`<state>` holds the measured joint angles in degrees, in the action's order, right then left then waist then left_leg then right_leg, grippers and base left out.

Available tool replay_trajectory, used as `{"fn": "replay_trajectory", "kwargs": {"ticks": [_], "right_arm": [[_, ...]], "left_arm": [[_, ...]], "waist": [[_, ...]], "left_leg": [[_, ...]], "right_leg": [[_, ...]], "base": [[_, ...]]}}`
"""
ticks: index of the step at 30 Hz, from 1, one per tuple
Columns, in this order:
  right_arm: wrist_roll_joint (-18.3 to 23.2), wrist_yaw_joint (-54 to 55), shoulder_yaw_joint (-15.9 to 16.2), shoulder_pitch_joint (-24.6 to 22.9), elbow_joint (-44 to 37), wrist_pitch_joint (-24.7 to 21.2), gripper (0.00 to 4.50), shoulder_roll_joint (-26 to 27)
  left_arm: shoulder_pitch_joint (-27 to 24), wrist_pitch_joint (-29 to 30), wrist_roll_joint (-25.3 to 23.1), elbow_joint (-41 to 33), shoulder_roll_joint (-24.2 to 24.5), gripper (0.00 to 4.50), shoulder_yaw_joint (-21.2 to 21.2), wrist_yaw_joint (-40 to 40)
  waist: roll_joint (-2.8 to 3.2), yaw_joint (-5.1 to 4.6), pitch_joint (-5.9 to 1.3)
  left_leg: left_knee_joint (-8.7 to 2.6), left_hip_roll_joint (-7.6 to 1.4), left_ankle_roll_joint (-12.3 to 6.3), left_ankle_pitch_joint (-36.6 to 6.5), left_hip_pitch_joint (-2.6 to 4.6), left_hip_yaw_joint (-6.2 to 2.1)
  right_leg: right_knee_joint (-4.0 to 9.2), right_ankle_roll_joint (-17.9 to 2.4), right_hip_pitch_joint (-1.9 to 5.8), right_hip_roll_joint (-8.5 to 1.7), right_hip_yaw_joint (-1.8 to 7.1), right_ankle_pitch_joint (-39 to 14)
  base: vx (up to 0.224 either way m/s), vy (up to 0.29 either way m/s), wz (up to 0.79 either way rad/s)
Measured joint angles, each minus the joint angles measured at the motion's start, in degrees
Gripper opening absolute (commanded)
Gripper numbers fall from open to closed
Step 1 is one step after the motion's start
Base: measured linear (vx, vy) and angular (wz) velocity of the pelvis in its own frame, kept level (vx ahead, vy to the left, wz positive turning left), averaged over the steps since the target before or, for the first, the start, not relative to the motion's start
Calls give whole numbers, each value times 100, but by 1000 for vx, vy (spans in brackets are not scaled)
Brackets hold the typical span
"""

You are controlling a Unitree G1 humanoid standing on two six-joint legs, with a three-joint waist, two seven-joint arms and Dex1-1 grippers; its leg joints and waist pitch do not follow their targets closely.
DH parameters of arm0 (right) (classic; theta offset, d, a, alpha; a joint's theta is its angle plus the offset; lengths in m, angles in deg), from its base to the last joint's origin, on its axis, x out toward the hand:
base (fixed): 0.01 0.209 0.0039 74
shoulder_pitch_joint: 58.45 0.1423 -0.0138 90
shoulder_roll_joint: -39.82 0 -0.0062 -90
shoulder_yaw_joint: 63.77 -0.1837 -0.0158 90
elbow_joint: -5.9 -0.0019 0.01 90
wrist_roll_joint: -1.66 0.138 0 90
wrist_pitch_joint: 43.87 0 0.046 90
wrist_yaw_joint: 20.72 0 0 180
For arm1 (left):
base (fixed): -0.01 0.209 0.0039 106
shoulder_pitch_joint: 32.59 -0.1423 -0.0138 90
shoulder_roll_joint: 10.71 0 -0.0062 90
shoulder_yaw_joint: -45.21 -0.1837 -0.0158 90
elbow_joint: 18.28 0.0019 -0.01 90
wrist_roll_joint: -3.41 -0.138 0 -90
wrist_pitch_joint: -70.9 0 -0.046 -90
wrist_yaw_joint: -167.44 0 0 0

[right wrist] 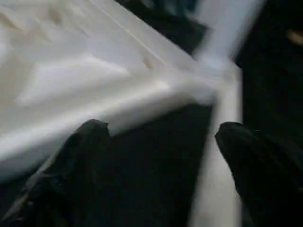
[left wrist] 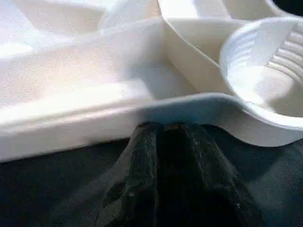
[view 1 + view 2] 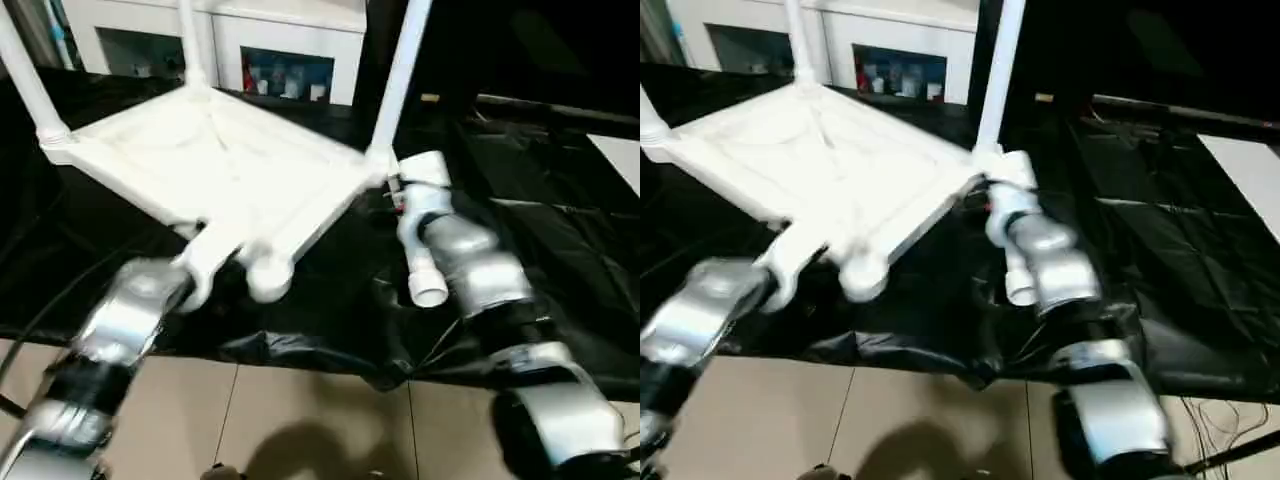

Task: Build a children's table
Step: Rotate table base, then pick table leg

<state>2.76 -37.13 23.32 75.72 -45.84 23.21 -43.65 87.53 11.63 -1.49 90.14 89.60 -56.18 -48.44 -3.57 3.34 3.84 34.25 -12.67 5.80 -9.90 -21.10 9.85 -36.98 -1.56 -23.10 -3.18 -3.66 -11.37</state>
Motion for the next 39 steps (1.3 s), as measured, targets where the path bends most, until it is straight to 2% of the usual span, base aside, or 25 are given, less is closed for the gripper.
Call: {"fn": "replay_trajectory", "kwargs": {"ticks": [3,8,13,15,18,23,24,25,28,29,31,32,34,38,39], "right_arm": [[40,123,-123,7,-91,-470,446,-98],[153,288,-320,256,-127,-1231,446,-247],[312,95,-412,536,184,-1865,446,-417],[559,-246,-516,664,631,-2195,446,-410],[649,-471,-554,669,1039,-2418,446,-385],[600,-521,-444,671,1347,-2556,446,-311],[601,-502,-460,671,1416,-2577,419,-311],[603,-463,-478,671,1437,-2581,419,-311],[618,-345,-571,742,1613,-2558,400,-331],[630,-334,-581,767,1669,-2547,374,-344],[671,-313,-623,788,1758,-2516,368,-374],[693,-302,-641,803,1816,-2488,354,-389],[727,-266,-690,824,1923,-2401,331,-419],[729,-213,-779,837,2015,-2291,319,-429],[732,-199,-799,840,2053,-2250,289,-442]], "left_arm": [[129,-250,-40,66,-73,99,-7,61],[212,-736,-43,99,-123,99,-16,165],[184,-513,279,-448,68,99,38,-472],[-20,-171,737,-1175,359,99,-11,-1247],[-184,169,1196,-1853,534,99,-149,-1899],[-354,659,1695,-2394,539,99,-314,-2279],[-353,708,1772,-2489,543,99,-314,-2308],[-353,775,1815,-2563,559,99,-316,-2365],[-353,978,1904,-2744,603,131,-321,-2492],[-353,1056,1926,-2782,620,135,-322,-2512],[-353,1162,1989,-2851,652,144,-320,-2515],[-353,1179,1997,-2860,651,170,-319,-2507],[-353,1198,2008,-2860,646,178,-316,-2470],[-322,1252,2007,-2854,628,190,-310,-2324],[-303,1259,1994,-2835,610,221,-310,-2287]], "waist": [[2,-23,1],[5,-53,3],[3,-69,2],[3,-86,2],[4,-64,3],[-3,-23,5],[-3,-15,5],[-4,-14,4],[-7,-13,2],[-11,-12,0],[-15,-3,-2],[-17,-2,-3],[-26,-2,-7],[-28,-5,-8],[-28,-3,-8]], "left_leg": [[0,0,0,0,-2,1],[0,0,-1,0,-7,2],[-3,-1,-1,0,-5,6],[-3,-2,-1,0,-4,6],[-3,-2,-1,0,-7,19],[-3,-3,-1,0,-4,24],[-3,-3,-1,0,-2,24],[-3,-3,0,0,0,24],[-3,-3,0,0,1,23],[-3,-3,0,0,1,23],[-3,-3,0,0,0,24],[-2,-3,0,0,0,25],[0,-3,0,0,-1,25],[2,-3,0,0,1,25],[2,-3,0,0,2,24]], "right_leg": [[3,7,-4,0,1,-6],[5,5,-10,1,3,-17],[7,5,-10,2,3,-23],[5,0,-11,2,4,-26],[3,-3,-13,1,3,-30],[-3,-3,-12,1,2,-29],[-5,-3,-11,1,3,-28],[-7,-3,-10,1,3,-28],[-8,-2,-9,1,2,-28],[-8,-2,-9,1,1,-28],[-6,-1,-8,1,1,-29],[-5,-1,-8,0,2,-29],[-4,-1,-8,0,2,-29],[-6,-1,-5,0,2,-28],[-6,0,-4,0,1,-28]], "base": [[0,0,0],[0,0,0],[0,0,0],[0,0,0],[0,0,0],[0,0,0],[0,0,0],[0,0,0],[0,0,0],[0,0,0],[0,0,0],[0,0,0],[0,0,0],[0,0,0],[0,0,0]]}}
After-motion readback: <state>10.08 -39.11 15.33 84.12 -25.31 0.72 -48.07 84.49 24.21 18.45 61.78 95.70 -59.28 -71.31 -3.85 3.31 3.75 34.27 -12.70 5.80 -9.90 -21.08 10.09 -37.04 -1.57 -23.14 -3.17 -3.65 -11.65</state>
